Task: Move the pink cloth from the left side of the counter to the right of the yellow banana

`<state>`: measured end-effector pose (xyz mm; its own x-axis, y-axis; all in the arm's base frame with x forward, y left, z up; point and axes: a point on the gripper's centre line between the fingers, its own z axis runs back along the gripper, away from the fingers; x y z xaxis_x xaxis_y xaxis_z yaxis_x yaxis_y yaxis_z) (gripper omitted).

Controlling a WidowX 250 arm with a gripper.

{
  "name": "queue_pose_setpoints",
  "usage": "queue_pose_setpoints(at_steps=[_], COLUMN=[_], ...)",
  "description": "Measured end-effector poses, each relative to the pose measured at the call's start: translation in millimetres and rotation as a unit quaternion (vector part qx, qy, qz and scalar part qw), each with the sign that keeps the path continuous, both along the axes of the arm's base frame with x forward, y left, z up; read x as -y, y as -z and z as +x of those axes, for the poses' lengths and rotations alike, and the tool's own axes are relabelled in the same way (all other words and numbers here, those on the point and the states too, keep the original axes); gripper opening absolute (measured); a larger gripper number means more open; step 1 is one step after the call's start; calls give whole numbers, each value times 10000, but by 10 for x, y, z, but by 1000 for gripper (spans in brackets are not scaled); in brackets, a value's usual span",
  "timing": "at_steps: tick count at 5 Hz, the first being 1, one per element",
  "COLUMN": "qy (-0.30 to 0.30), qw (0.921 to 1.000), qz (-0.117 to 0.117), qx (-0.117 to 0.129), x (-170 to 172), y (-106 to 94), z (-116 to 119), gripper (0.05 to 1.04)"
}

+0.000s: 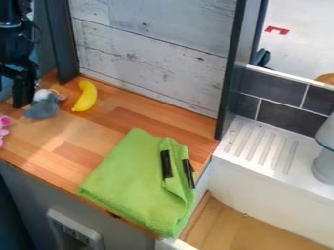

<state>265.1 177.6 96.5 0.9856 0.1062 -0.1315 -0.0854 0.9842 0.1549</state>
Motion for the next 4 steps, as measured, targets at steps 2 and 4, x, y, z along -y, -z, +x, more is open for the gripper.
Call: queue_pose_setpoints(at_steps=[2, 4], qy=[-587, -1704], qw=[9980, 9847], qz=[-176, 357], qx=[168, -31], x=[-152, -520], y=[198, 467], z=[105, 84], gripper=[1000, 1000])
